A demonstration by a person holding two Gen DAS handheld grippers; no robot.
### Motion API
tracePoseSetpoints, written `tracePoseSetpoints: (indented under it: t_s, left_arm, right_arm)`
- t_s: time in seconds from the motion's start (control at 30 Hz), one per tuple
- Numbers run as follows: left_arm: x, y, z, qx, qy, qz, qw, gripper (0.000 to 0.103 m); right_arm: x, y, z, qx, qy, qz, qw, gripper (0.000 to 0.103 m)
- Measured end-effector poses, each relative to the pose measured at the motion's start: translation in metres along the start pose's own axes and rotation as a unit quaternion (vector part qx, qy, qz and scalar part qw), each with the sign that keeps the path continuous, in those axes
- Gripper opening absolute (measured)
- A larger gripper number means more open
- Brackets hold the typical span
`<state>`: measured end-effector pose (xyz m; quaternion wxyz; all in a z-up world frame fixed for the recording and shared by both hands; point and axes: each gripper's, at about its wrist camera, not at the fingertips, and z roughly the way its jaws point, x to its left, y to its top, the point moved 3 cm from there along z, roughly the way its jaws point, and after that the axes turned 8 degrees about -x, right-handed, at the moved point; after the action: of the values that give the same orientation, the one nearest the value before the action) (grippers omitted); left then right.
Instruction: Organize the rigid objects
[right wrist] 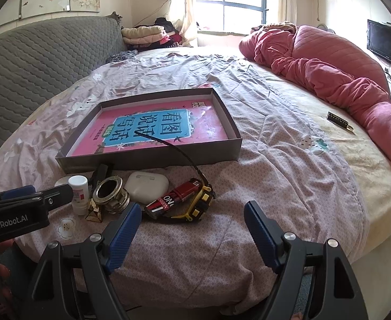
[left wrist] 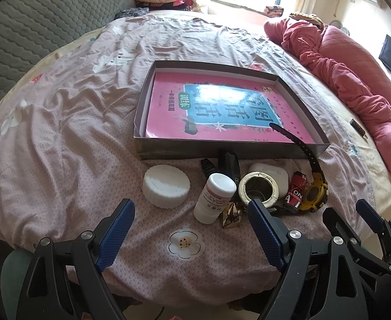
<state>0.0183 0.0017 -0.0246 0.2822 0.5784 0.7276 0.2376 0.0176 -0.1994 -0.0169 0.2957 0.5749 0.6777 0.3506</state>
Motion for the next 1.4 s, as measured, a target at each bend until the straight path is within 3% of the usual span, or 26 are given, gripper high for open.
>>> tracePoseSetpoints:
  t_s: [0.97,1.4]
  left_arm:
    - [0.001,0.001,-0.001,-0.001,0.001,0.002,1.0,0.087]
    - [0.032,-0.001,0.007,0.007,0.029,-0.026,0.9992,0.087]
  right_arm:
    - [-0.001,0.0,0.001,-0.003,0.005,0.003,1.0,0.079]
    - [0.0,0.0,0.002,0.002,0.008,0.003,1.0,0.079]
